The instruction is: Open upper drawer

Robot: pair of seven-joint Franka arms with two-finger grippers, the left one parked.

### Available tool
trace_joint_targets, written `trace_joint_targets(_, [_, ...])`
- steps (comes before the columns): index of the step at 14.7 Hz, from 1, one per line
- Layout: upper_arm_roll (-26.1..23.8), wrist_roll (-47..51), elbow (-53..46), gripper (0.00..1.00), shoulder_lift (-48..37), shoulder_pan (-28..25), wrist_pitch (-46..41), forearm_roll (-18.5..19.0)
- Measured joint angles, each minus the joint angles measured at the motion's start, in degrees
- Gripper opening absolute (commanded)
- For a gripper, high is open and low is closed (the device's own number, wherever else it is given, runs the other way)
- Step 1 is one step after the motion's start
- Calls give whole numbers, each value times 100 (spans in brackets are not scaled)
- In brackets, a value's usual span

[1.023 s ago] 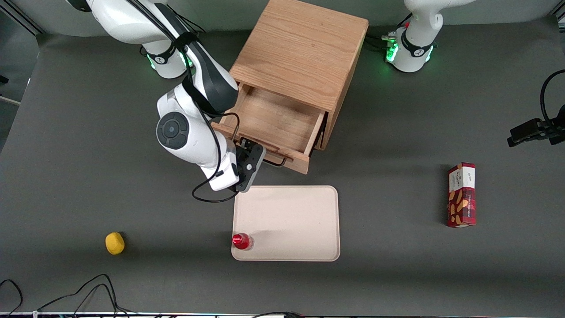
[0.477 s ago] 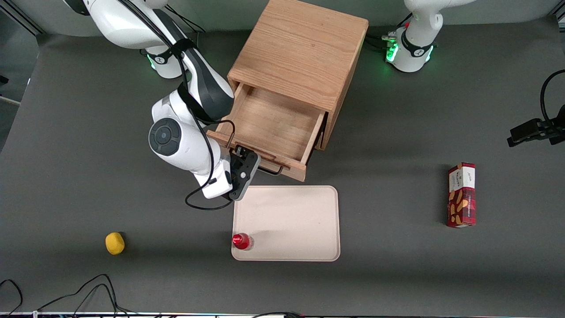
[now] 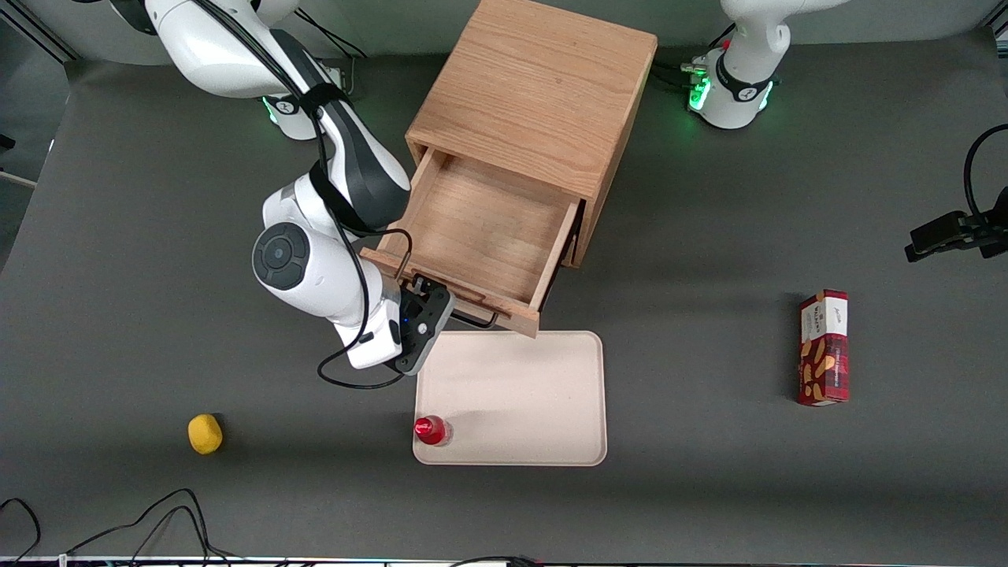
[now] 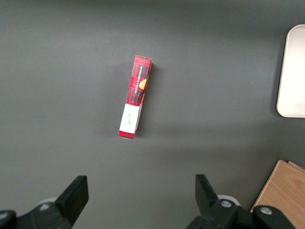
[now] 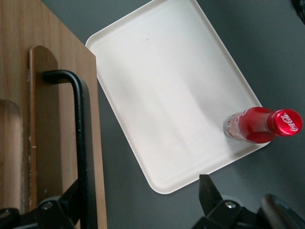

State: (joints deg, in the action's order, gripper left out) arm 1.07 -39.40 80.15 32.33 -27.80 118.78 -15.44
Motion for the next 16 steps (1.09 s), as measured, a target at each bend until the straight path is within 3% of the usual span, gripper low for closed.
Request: trace_joint_targets(16, [17,1,-370,100,-89,13,-206,0])
